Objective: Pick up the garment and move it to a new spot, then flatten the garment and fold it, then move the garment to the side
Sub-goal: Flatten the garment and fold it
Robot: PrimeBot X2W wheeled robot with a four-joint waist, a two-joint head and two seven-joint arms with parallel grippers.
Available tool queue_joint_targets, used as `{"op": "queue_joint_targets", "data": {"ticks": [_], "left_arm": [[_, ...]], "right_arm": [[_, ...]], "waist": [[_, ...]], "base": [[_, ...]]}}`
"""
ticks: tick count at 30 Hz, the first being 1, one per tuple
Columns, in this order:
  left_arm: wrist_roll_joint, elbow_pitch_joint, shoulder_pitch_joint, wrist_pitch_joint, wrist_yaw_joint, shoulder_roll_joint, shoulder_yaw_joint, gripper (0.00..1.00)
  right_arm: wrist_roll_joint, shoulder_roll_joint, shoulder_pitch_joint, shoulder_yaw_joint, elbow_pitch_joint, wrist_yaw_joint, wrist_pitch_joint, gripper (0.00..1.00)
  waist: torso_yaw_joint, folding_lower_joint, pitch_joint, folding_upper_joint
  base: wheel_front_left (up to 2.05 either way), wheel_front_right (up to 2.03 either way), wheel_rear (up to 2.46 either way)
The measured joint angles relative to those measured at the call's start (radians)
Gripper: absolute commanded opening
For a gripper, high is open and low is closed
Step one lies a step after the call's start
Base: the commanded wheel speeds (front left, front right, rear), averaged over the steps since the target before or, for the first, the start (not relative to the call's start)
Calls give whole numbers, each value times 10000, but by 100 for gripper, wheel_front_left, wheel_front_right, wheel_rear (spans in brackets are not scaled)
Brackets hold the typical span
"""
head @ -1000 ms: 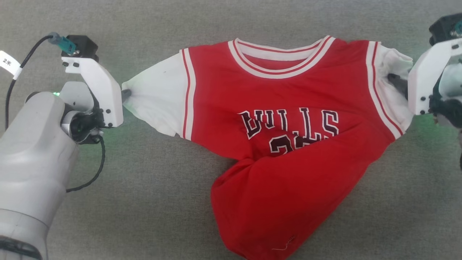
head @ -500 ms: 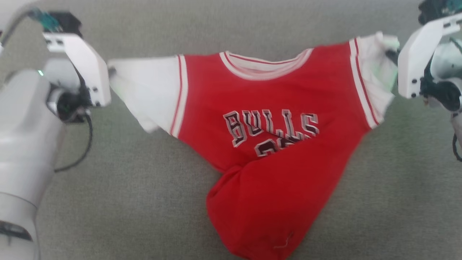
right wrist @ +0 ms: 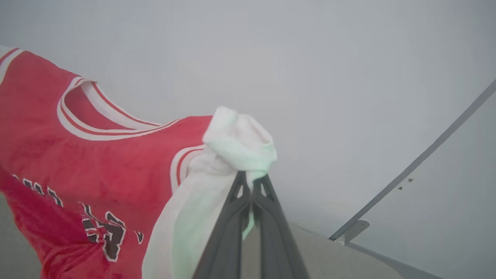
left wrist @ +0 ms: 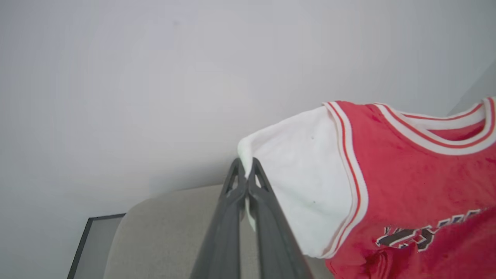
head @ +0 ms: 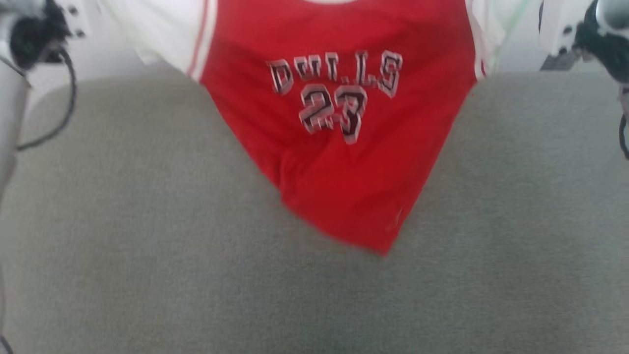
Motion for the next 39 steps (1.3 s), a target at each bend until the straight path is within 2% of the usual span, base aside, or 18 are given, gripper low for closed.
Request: {"op": "queue_joint_targets", "data": {"ticks": [11, 22, 31, 39], "left_arm": [[178, 236, -1002, -403, -29, 105, 6, 0], [263, 445, -1425, -757, -123, 109, -96, 0], [796, 556, -2570, -2648, -48, -130, -132, 0], [1333, 974, -4200, -4939, 232, -470, -36, 0]], "right_arm": [[-61, 270, -1171, 422, 1103, 0, -1122, 0], [119, 196, -1846, 945, 1929, 0, -1927, 0], [-740, 314, -3275, 997, 3469, 0, -3670, 0], [-2673, 512, -5045, 355, 5016, 0, -6566, 0]], "waist": [[-377, 0, -908, 0], [-391, 0, -776, 0], [-361, 0, 579, 0], [-296, 0, 2138, 0]], "base": [[0, 0, 0], [0, 0, 0], [0, 0, 0], [0, 0, 0]]}}
